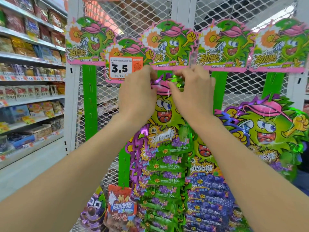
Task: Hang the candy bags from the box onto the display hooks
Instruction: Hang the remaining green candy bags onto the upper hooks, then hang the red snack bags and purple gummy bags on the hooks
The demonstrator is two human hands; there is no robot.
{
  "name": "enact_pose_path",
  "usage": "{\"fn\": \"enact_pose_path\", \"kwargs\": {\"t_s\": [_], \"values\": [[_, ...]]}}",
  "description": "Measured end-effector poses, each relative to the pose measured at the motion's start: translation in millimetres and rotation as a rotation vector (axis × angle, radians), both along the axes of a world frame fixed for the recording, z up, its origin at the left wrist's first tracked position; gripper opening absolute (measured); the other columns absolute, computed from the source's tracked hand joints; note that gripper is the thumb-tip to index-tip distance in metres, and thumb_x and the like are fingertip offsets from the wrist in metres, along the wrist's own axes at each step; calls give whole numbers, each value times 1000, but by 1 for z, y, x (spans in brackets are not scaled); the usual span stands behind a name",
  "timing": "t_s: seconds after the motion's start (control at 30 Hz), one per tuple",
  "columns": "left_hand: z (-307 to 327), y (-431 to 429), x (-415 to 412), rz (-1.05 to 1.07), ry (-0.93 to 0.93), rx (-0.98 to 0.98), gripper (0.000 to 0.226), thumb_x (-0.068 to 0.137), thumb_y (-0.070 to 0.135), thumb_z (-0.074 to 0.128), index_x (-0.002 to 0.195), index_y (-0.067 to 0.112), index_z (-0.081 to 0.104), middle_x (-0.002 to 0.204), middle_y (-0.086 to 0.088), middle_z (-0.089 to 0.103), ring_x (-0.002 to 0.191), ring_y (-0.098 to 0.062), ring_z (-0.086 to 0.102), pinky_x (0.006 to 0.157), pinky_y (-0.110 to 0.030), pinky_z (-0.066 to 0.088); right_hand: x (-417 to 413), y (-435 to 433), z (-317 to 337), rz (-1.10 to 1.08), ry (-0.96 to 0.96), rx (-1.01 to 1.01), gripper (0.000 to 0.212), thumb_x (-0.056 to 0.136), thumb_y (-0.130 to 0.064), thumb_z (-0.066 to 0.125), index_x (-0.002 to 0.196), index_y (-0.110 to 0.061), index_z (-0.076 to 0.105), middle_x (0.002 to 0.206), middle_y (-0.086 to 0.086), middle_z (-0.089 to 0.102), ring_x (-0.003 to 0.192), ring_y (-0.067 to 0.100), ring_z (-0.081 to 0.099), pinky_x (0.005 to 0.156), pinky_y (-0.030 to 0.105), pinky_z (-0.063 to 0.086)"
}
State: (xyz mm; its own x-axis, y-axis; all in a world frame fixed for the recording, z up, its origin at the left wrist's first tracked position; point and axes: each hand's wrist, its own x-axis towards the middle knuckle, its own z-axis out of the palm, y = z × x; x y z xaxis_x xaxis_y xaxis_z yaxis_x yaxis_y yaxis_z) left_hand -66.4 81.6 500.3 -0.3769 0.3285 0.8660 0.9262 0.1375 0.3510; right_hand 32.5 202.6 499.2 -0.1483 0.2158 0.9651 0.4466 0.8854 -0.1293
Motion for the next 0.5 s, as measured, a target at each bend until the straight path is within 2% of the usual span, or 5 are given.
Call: {"fn": "enact_pose_path", "kwargs": {"t_s": [0.17,0.3,0.37,0.43,0.5], "values": [[-56,-7,-6,191,294,-17,22,89,19,71,111,23,71,137,-9,58,128,-38,48,100,-48,36,23,-19,-46,116,36,94,32,88,-16,72,119,-15,71,112,9,57,106,28,55,92,40,46],[-121,-29,3,-47,423,-17,11,94,15,69,104,12,73,115,-11,65,105,-37,60,89,-51,44,61,-52,-129,469,-137,79,17,84,-2,68,98,-9,74,93,-1,66,85,15,59,81,29,50],[-165,-40,11,-155,457,-83,7,96,12,67,97,8,73,98,-10,65,89,-35,60,77,-48,44,80,-66,-184,573,-344,-85,15,83,-7,67,91,-17,72,76,-17,59,69,1,49,69,19,45],[-216,-50,23,-226,472,-204,5,92,11,67,90,9,71,87,-7,61,82,-31,56,71,-42,41,94,-73,-238,593,-671,-361,13,83,-17,63,89,-25,71,60,-19,50,57,3,49,59,26,47],[-267,-58,34,-297,412,-388,4,88,17,66,89,14,69,80,-3,60,78,-28,57,68,-38,43,102,-72,-284,548,-1050,-603,16,86,-25,62,95,-27,74,57,-18,54,59,5,55,62,28,53]]}}
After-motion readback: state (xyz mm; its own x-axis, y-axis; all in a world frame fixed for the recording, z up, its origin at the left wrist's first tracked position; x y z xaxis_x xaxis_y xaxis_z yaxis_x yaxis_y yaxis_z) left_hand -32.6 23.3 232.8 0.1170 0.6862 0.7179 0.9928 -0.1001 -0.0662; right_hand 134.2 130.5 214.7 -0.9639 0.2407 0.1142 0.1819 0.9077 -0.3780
